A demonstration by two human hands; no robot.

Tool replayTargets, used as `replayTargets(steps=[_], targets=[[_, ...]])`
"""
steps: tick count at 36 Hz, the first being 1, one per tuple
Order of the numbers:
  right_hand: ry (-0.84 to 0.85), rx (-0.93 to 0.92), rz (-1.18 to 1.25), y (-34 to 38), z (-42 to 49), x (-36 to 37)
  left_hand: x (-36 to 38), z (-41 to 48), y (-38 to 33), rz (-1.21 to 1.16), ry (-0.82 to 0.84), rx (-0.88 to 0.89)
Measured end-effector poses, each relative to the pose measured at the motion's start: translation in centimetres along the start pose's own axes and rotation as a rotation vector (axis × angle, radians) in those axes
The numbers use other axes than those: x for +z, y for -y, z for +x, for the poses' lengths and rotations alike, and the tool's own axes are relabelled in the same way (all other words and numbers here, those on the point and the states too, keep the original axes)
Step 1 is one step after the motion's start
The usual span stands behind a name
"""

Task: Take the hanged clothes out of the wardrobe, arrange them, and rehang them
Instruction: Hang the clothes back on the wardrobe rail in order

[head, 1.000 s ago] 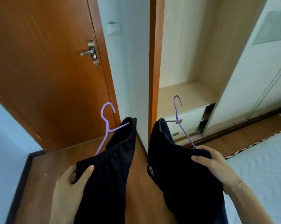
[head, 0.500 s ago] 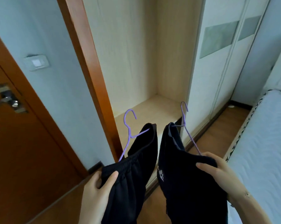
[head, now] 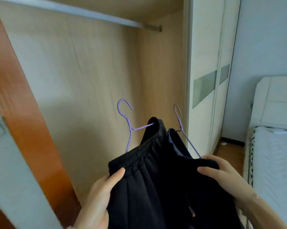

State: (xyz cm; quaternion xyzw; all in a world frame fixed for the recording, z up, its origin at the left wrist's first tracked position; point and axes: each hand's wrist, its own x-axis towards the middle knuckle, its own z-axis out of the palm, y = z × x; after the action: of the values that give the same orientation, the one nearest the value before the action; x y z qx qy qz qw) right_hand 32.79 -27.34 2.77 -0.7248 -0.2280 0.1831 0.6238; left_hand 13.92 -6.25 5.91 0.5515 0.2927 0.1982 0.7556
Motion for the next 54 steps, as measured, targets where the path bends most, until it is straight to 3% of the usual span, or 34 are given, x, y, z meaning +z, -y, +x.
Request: replayTargets(steps=[3,7,10,15,19,22,26,28,34,38,54], targets=[[0.027,0.004,-0.028,0.7,4.3,1.2,0.7,3.5,-1.2,0.054,0.128,0.029],[0.062,0.014,-0.009,1.9,9.3,2.9,1.2,8.5,-2.2,0.209,0.094,0.214],[0.110,-0.004,0.001,3.4,12.7,4.1,1.3,11.8,-3.0,0.179,0.101,0.232],[0.188,-0.042,-0.001,6.0,18.4,6.1,1.8,16.0,-4.5,0.154,-0.054,0.305],[0.296,-0.136,-0.030,7.9,23.5,7.7,1.0,18.5,-5.8,0.141,-0.053,0.384],[0.368,-0.186,-0.021,9.6,27.5,8.8,0.7,20.4,-7.2,-0.058,-0.179,0.404],[0.496,-0.216,-0.031,12.2,33.1,10.5,0.4,22.8,-10.8,0.111,-0.237,0.449],[0.562,-0.226,-0.050,13.9,35.7,11.2,0.0,23.8,-12.8,0.117,-0.370,0.454],[0.765,-0.374,-0.014,19.9,41.0,12.8,0.1,23.2,-19.3,0.090,-0.495,0.598],[0.882,-0.370,0.065,23.1,43.1,13.9,0.3,22.2,-22.2,0.076,-0.647,0.662],[0.976,-0.298,0.055,32.1,46.1,19.6,3.3,17.1,-29.8,0.364,-0.872,0.816]])
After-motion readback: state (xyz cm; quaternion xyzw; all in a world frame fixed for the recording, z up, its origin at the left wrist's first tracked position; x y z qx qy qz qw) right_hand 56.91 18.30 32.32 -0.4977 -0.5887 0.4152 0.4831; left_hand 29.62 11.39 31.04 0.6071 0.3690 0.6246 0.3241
